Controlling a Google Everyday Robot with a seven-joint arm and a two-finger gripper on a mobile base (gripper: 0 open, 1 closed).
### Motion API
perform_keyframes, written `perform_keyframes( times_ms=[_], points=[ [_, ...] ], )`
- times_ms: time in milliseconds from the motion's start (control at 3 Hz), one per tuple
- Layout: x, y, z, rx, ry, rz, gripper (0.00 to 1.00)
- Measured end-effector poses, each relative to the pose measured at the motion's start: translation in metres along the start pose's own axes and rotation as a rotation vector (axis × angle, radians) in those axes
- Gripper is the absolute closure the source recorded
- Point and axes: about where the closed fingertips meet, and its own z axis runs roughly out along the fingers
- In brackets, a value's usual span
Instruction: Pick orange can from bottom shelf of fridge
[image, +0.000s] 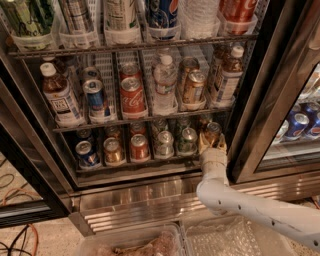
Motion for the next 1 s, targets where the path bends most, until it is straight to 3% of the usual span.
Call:
perform_keyframes(
  times_ms=[333,1000],
  points=[
    [0.0001,0.0001,0.0004,-0.001,0.001,0.000,0.49],
    [0.0013,0.0014,0.0021,-0.009,0.005,-0.006,0.91]
  ],
)
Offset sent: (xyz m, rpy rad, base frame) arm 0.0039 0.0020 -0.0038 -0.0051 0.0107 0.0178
